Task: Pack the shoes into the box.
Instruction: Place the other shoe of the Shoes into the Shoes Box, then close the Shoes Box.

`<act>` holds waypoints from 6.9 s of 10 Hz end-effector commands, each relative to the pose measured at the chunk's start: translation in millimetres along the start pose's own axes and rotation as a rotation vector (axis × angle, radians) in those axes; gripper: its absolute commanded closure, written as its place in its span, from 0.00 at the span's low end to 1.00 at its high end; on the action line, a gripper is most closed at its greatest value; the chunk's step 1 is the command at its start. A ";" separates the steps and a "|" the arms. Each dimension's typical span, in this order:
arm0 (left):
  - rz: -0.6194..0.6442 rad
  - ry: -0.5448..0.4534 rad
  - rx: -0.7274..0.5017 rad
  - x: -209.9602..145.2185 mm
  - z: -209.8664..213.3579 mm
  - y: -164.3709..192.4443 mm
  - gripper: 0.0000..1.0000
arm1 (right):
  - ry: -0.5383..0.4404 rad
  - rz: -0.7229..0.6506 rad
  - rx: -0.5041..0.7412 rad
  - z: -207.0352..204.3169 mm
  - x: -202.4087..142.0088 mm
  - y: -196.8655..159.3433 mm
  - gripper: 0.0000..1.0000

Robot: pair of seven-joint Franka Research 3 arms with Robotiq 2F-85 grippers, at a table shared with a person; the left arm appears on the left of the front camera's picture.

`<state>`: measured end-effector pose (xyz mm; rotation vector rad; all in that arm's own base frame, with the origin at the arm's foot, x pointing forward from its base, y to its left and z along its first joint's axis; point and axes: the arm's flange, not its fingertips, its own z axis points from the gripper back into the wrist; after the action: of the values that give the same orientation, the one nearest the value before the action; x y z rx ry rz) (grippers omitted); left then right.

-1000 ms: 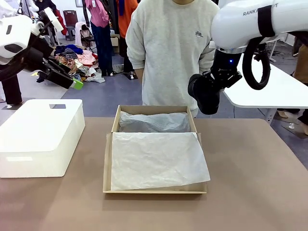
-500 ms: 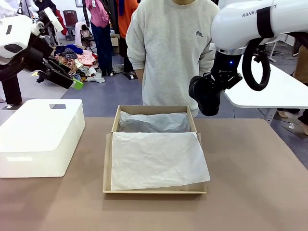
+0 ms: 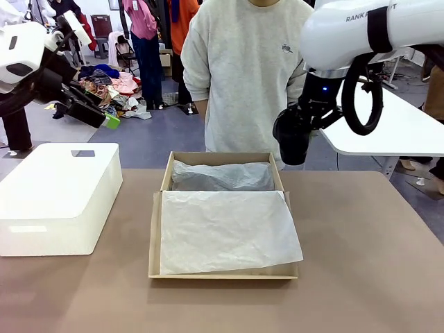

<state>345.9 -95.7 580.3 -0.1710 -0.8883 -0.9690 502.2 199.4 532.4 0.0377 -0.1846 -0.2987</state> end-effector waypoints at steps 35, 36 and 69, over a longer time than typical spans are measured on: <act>-0.005 -0.015 0.000 0.0 -0.5 1.1 0.00 | 0.086 -1.133 -0.004 -75.3 -97.3 226.1 1.00; -0.005 -0.015 0.000 0.0 -0.5 1.1 0.00 | 0.090 -1.144 -0.012 -79.0 -97.4 226.8 1.00; -0.005 -0.015 0.000 0.0 -0.5 1.1 0.00 | 0.122 -1.119 -0.087 -51.0 -94.4 209.4 0.00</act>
<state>345.9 -95.7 580.4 -0.1709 -0.8887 -0.9688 488.3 434.4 466.9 0.0849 0.0193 -1.4524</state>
